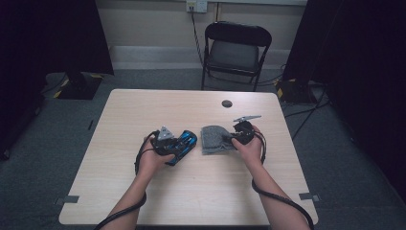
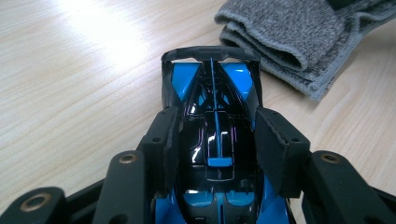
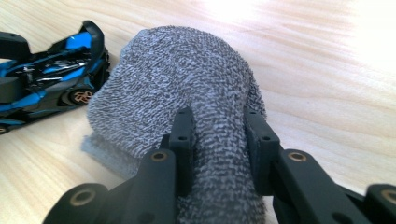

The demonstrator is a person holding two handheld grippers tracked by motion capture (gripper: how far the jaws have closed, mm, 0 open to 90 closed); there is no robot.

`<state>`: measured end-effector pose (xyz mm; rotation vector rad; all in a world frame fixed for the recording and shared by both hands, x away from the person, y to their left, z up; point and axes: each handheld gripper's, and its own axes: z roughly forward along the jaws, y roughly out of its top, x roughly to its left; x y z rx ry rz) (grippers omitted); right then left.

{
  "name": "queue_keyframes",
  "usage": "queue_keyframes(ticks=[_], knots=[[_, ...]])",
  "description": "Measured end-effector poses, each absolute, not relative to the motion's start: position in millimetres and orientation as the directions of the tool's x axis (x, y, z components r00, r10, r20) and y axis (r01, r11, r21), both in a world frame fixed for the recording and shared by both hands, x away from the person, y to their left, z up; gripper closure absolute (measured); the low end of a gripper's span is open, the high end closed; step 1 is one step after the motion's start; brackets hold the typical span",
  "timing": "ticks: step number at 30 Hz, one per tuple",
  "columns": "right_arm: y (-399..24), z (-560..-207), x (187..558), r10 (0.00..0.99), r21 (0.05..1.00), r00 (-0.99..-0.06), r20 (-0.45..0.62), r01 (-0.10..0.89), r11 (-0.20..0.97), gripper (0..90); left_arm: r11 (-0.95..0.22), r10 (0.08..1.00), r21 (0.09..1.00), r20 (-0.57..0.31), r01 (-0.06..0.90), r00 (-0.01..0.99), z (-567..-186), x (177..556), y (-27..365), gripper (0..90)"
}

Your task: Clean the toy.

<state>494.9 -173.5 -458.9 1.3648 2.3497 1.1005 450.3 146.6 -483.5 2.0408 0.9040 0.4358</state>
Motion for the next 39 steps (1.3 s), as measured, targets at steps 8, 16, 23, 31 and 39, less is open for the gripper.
queue_keyframes(ticks=[8, 16, 23, 31, 39], knots=[[-183.0, -450.1, 479.8, 0.782, 0.72, -0.588, 0.208, 0.633, 0.284, 68.6, -0.394, 0.733, 0.804, -0.018, 0.446, 0.68, -482.4, 451.1, 145.9, 51.3], [-178.8, -445.2, 457.5, 0.707, 0.745, -0.667, 0.235, 0.591, 0.311, 68.6, -0.385, 0.734, 0.804, -0.031, 0.454, 0.678, -482.7, 451.1, 144.9, 51.3], [-164.4, -441.9, 437.4, 0.635, 0.756, -0.729, 0.257, 0.561, 0.338, 68.6, -0.388, 0.734, 0.801, -0.031, 0.456, 0.679, -482.3, 451.1, 144.9, 51.3], [-142.0, -443.0, 415.3, 0.536, 0.739, -0.799, 0.272, 0.53, 0.416, 68.7, -0.393, 0.735, 0.803, -0.018, 0.448, 0.677, -482.3, 451.0, 145.2, 51.3], [-112.9, -460.1, 404.8, 0.472, 0.717, -0.834, 0.286, 0.513, 0.472, 68.6, -0.388, 0.735, 0.805, -0.024, 0.449, 0.678, -482.7, 450.7, 145.0, 51.3]])
